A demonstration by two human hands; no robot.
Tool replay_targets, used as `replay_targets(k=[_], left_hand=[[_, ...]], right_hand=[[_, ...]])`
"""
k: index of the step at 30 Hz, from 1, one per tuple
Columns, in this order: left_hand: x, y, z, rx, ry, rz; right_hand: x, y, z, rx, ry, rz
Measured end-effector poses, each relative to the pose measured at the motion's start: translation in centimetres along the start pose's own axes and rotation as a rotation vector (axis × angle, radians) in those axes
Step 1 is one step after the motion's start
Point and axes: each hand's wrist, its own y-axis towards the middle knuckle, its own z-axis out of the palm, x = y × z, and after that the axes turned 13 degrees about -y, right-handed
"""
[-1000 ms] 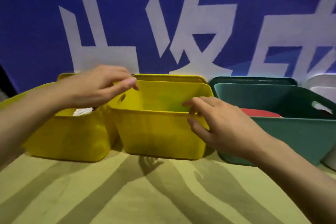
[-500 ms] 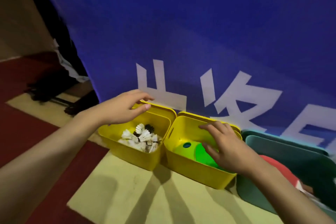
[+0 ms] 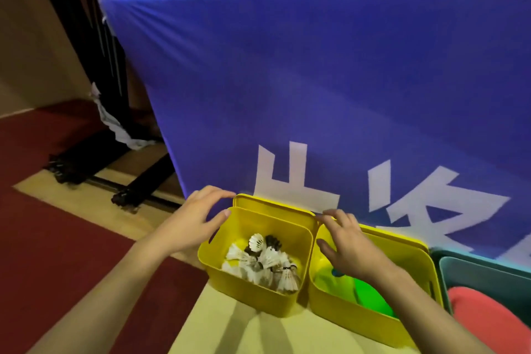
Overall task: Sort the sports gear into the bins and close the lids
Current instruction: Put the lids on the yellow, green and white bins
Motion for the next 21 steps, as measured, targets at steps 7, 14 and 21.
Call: replay_targets(k=[7, 14, 21], left_hand=[[8.3, 5.4, -0.6, 0.117, -0.088, -0.063], [13.2, 8.0, 1.3, 0.154, -0.167, -0.138], [16.9, 10.4, 5.2, 0.151, -0.225, -0.214]], right_hand=[[2.8, 8.2, 4.9, 0.086, -0.026, 0.146], [2.1, 14.3, 11.0, 0.191, -0.098, 0.263], [0.5, 16.0, 15.2, 0.321, -0.214, 0.308]])
